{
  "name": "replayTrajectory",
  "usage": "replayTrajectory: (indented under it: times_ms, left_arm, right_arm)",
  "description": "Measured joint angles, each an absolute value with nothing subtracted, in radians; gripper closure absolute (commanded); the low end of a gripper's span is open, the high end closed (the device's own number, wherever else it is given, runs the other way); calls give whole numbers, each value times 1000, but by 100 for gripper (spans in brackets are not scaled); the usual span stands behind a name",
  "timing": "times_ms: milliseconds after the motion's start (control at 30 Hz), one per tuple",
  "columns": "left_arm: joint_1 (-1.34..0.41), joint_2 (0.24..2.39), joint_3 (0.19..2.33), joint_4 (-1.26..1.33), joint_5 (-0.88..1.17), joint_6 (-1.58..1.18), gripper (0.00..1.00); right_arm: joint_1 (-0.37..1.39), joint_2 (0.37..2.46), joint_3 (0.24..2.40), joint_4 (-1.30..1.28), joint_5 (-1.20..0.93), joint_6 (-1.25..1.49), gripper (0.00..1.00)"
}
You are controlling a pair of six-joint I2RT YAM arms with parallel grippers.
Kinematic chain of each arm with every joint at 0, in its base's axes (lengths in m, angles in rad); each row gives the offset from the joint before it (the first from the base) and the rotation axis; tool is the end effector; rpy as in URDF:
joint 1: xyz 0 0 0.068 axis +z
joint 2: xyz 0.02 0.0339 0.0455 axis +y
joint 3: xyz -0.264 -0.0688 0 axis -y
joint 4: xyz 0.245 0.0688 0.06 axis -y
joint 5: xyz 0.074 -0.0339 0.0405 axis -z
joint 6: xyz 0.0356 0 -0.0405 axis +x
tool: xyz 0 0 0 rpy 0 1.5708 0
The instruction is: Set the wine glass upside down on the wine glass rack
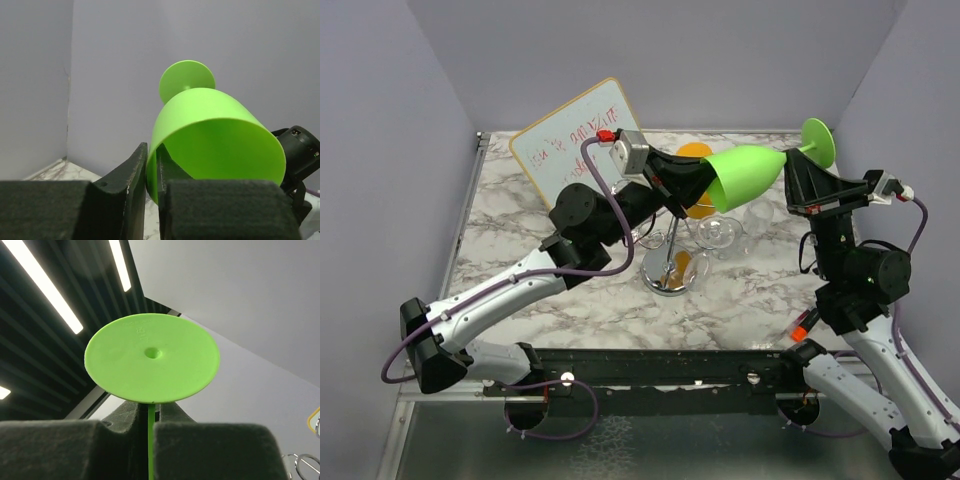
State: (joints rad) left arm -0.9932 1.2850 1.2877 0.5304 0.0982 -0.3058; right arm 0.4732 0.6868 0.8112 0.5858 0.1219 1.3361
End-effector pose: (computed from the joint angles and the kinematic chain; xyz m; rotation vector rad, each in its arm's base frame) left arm 0.1525 -0.2404 0.4831 0.4655 1.0162 -1.2231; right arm 0.1216 0.0574 0.4421 0.5244 0.8297 1.6300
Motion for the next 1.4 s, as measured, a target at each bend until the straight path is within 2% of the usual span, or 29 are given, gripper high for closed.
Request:
replayTrajectory:
  times_ms: [200, 433, 700, 833, 1167, 1400]
  left_arm:
    - [-996, 1247, 1248, 534, 111, -294, 52]
    - [-997, 1180, 1209, 538, 107, -294, 33]
    - [-997, 1057, 1143, 533, 69, -306, 16]
    - [-997, 1032, 1164, 509, 62, -313, 2]
    - [-997, 1063, 1332, 262, 63, -317, 1]
    - [-997, 1134, 1471, 97, 88, -341, 1]
  right_arm:
    - [472, 689, 811, 604, 131, 1324, 99]
    - [472, 685, 816, 590, 141, 1280, 99]
    - [472, 650, 966, 356, 191, 1122, 99]
    - [471, 627, 1002, 303, 218, 1035, 99]
    - [471, 602, 1045, 150, 243, 712, 99]
    - [471, 498, 1028, 131, 192, 363, 99]
